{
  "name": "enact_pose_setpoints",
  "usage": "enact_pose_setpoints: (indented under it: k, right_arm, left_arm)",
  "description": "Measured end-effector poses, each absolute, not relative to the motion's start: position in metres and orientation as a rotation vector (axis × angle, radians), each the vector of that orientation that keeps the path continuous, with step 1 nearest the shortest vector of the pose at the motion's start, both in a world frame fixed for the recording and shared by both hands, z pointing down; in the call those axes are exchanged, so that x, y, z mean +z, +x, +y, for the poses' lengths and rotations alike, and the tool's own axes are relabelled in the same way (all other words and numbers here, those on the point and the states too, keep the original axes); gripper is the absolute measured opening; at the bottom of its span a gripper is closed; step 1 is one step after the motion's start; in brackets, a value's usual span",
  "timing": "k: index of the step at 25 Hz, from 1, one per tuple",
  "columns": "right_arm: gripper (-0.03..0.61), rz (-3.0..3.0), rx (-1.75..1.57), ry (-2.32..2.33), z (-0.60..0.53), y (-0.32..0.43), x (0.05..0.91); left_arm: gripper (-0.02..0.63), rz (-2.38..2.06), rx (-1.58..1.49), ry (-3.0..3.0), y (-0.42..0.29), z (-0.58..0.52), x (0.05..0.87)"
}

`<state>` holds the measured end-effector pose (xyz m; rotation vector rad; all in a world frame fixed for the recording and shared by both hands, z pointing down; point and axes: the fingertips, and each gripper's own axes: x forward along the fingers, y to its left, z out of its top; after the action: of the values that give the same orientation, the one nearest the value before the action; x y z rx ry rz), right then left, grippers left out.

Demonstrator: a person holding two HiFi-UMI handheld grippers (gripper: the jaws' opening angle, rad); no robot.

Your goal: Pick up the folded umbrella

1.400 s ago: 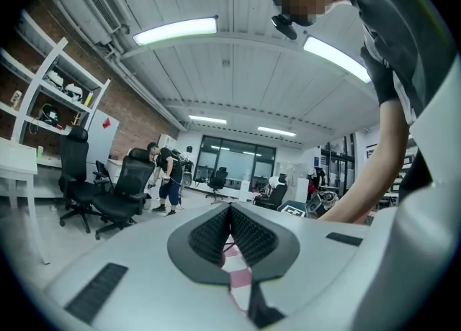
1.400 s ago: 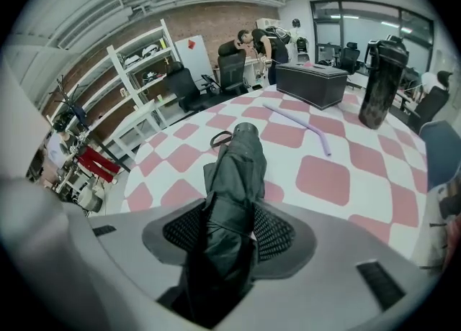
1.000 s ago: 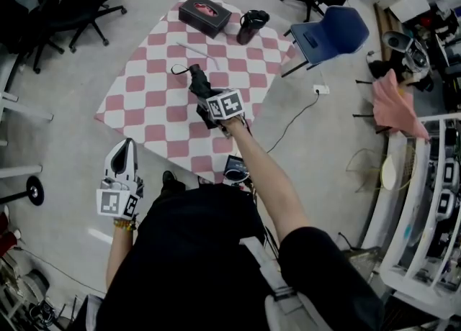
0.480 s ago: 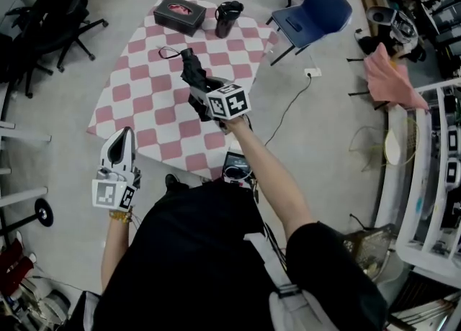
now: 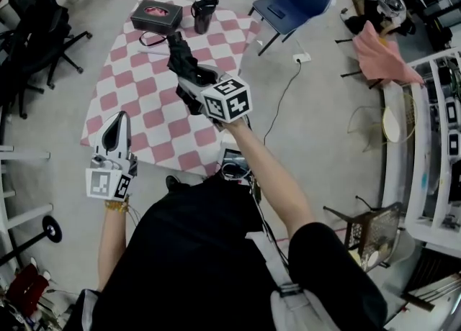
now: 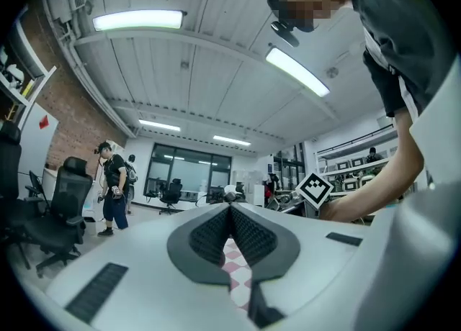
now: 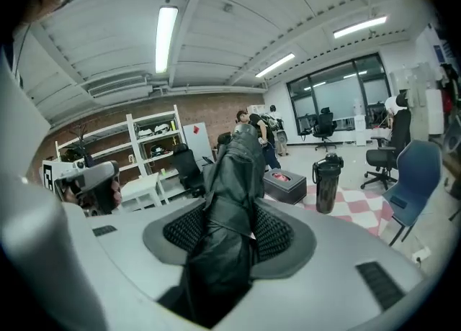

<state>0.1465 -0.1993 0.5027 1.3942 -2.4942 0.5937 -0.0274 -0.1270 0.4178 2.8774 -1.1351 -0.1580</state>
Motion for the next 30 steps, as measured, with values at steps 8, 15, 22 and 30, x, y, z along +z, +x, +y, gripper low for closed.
enact_pose_setpoints:
  k: [8,15,22,30]
  right_arm:
    - [0.198,-2.575,0.436,1.52,-0.184,0.163,0.437]
    - [0.198,-2.645,0.32,1.636,-0.166,0.173,0.389]
    - [0.198,-2.67,0.262,1.725,-0.146,0.184,0.363]
    - [0.198,-2.709,0.153,1.759,-0.13,0.188,0.34]
  left_arm:
    - [0.009,-1.079,-0.229,2.927,0.001,-0.138,0.394]
    - [0.009,-1.029,-0.274,2.965,0.021,-0.142,0.375]
    - [0.009,-0.976,-0.294,2.994,0.037,-0.138,0.362]
    - [0.009,-0.931,-0.301,3.009,0.049,-0.14,0.362]
